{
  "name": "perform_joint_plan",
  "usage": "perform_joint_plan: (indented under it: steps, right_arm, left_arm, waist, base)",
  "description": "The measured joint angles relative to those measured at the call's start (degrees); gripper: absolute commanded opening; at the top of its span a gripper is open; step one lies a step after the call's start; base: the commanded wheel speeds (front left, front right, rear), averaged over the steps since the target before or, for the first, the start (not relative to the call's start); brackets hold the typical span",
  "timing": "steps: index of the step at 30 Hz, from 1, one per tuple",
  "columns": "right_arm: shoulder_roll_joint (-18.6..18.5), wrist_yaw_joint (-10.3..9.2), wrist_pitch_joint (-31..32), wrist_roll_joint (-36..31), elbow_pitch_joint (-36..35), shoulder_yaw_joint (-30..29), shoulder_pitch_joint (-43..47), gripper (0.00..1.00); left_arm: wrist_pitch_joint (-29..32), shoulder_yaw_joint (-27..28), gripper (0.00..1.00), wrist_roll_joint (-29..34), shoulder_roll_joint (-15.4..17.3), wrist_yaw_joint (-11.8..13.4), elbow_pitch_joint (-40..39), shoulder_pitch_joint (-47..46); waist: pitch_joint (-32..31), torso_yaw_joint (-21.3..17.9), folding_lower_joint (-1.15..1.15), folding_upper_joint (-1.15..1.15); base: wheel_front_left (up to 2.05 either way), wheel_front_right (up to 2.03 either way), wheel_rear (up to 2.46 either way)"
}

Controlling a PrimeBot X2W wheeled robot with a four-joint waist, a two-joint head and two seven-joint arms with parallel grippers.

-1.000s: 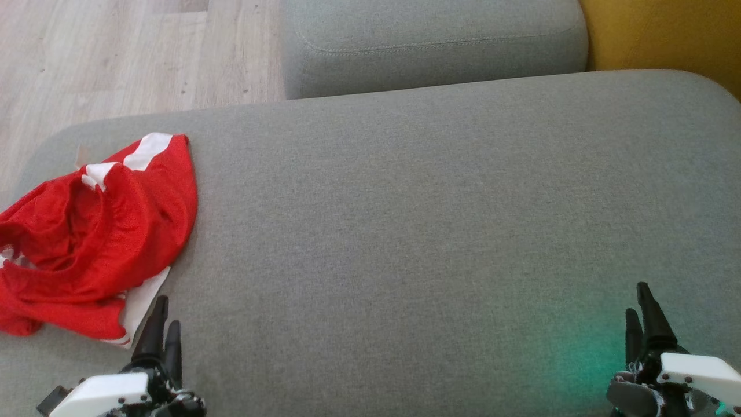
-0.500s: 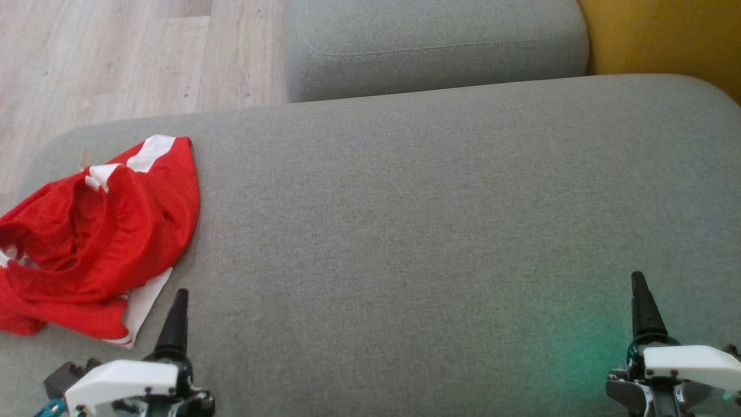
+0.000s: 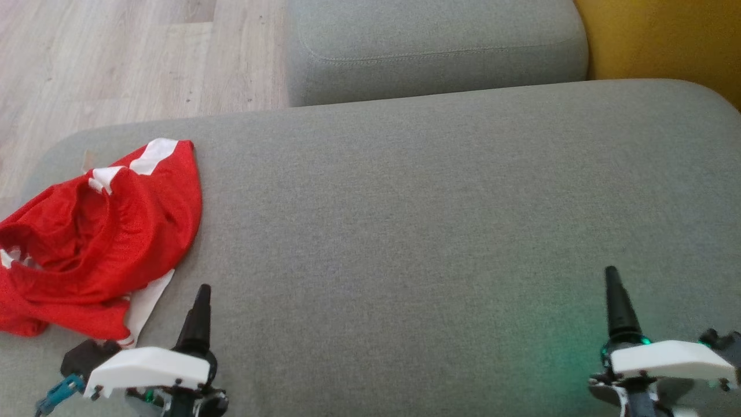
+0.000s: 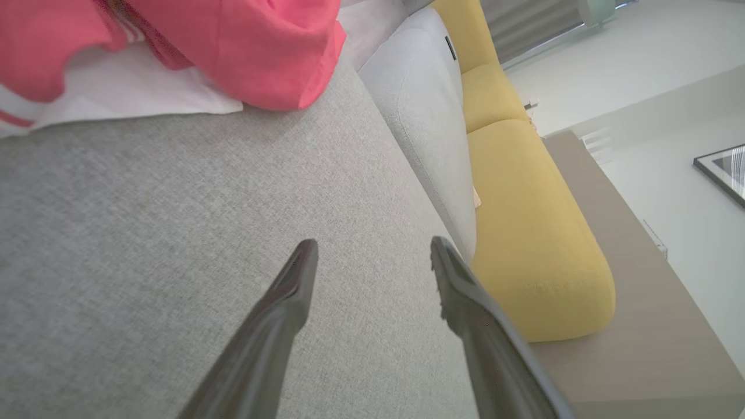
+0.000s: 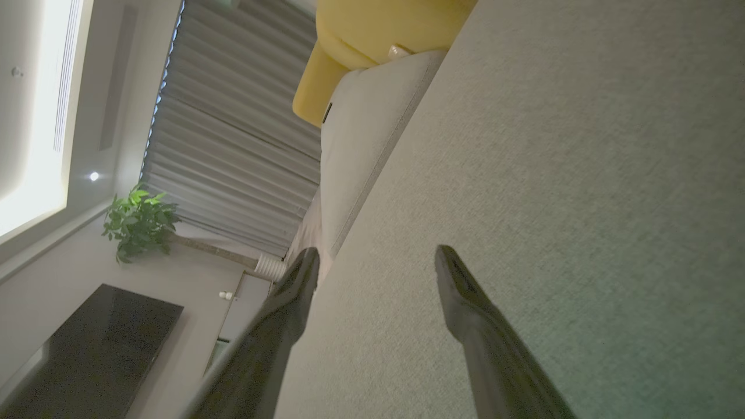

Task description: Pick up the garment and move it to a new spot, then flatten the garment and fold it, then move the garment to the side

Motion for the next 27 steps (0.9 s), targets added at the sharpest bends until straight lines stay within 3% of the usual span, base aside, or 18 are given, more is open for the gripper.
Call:
perform_joint_plan:
  steps: [11, 27]
  right_arm:
    - [0.00, 0.00, -1.82, -9.59, -0.82, 3.79, 0.01, 1.00]
    - [-0.01, 0.00, -4.70, -21.26, -1.93, 6.42, 0.01, 1.00]
  left_arm:
    - [-2.21, -3.04, 1.00, 7.83, 0.96, 2.78, -1.52, 0.17]
    - [-4.71, -3.87, 1.00, 18.33, 1.04, 2.93, -3.32, 1.66]
  waist:
    - [-0.36, 0.45, 0.00, 0.00]
    - [-0.87, 0.94, 0.00, 0.00]
  base:
    - [0.00, 0.00, 0.00]
    - [0.00, 0.00, 0.00]
